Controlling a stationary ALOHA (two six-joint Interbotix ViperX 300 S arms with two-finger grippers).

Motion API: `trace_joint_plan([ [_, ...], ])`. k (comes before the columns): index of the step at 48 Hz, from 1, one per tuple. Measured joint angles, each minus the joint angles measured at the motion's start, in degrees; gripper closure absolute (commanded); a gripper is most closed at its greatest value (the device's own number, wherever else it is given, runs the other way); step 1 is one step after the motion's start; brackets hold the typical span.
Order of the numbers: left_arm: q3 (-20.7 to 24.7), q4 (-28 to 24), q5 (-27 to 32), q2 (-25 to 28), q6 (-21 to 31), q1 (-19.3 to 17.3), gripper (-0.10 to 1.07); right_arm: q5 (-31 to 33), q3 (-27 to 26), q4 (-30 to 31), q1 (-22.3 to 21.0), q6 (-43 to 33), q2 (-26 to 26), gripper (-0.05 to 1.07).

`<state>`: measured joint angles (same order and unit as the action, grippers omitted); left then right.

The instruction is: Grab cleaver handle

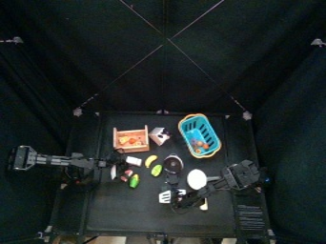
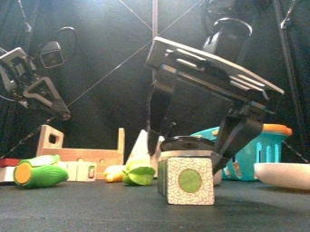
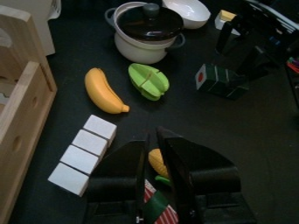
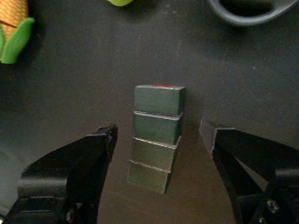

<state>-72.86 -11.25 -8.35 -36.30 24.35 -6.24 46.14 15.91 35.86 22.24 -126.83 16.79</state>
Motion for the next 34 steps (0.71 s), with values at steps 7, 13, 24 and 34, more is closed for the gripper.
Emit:
trace_joint_plan([
  [7,0.1,0.9,0.0,0.0,0.0,0.0,0.37,1.6,1.5,0.4,1.1,0.3,-3.2,-0.02],
  [13,0.0,1.0,0.0,-0.1,0.0,0.0,0.37,3.4,2.1,2.5,1.8,2.6,-7.1,-0.02],
  [24,0.1,1.0,0.0,-0.1,0.0,0.0,0.37,4.7,2.0,6.2,1.7,15.3,-12.6,-0.02],
  [34,0.1,1.0,0.0,-0.1,0.0,0.0,0.37,4.7,0.9,6.6,-0.6,29.4,-16.4,-0.02],
])
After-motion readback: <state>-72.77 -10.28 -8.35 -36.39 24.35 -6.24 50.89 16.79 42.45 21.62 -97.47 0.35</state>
